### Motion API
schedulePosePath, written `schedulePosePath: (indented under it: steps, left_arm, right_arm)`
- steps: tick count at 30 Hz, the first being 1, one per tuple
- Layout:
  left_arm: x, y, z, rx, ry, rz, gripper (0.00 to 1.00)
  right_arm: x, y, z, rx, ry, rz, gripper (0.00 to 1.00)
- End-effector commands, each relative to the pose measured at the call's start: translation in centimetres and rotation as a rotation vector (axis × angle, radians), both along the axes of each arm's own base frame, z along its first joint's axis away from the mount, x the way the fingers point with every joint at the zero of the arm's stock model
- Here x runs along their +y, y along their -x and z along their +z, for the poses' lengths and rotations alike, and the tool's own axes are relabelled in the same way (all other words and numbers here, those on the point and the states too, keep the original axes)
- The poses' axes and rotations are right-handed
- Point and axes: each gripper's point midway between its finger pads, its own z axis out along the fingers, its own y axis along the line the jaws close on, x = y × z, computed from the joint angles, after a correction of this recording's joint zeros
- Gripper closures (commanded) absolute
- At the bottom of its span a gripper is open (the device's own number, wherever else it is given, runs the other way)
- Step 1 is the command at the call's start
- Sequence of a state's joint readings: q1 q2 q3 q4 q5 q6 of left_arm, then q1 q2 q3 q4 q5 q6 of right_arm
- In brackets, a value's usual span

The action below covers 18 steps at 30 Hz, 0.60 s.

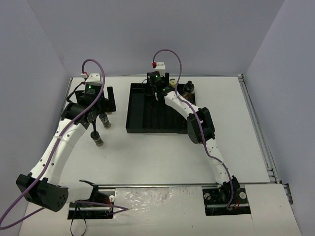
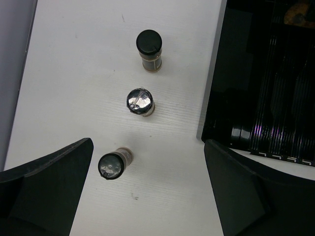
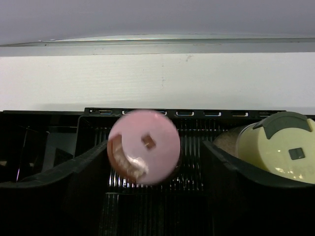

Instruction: Organize the condiment bottles

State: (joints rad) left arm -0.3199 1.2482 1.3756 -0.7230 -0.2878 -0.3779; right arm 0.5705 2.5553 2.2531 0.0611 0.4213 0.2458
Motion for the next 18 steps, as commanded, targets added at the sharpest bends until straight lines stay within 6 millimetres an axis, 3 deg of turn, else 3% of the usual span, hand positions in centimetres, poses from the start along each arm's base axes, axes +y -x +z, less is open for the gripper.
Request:
schedulePosePath:
  steps: [1, 4, 7, 18]
  left_arm:
    - [-0.3, -0.9, 1.8, -0.074, 0.022, 0.002, 0.06]
    - [-0.3, -1.0, 1.7, -0.076, 0.024, 0.005, 0.06]
    - [-0.3, -1.1, 1.6, -0.075, 0.025, 0.006, 0.06]
    - [-0.1, -1.8, 1.8, -0.069, 0.01, 0.032, 0.07]
  right_arm:
    - [-0.1, -0.4, 4.1, -0.083, -0.026, -0.002, 0.13]
    - [-0.1, -0.2, 4.1, -0.079, -0.019, 0.001, 0.08]
    - [-0.1, 0.3, 5.7, -0.095, -0.021, 0.003, 0.06]
    - [-1.7, 3.8, 14.2, -0.174, -0.055, -0.008, 0.04]
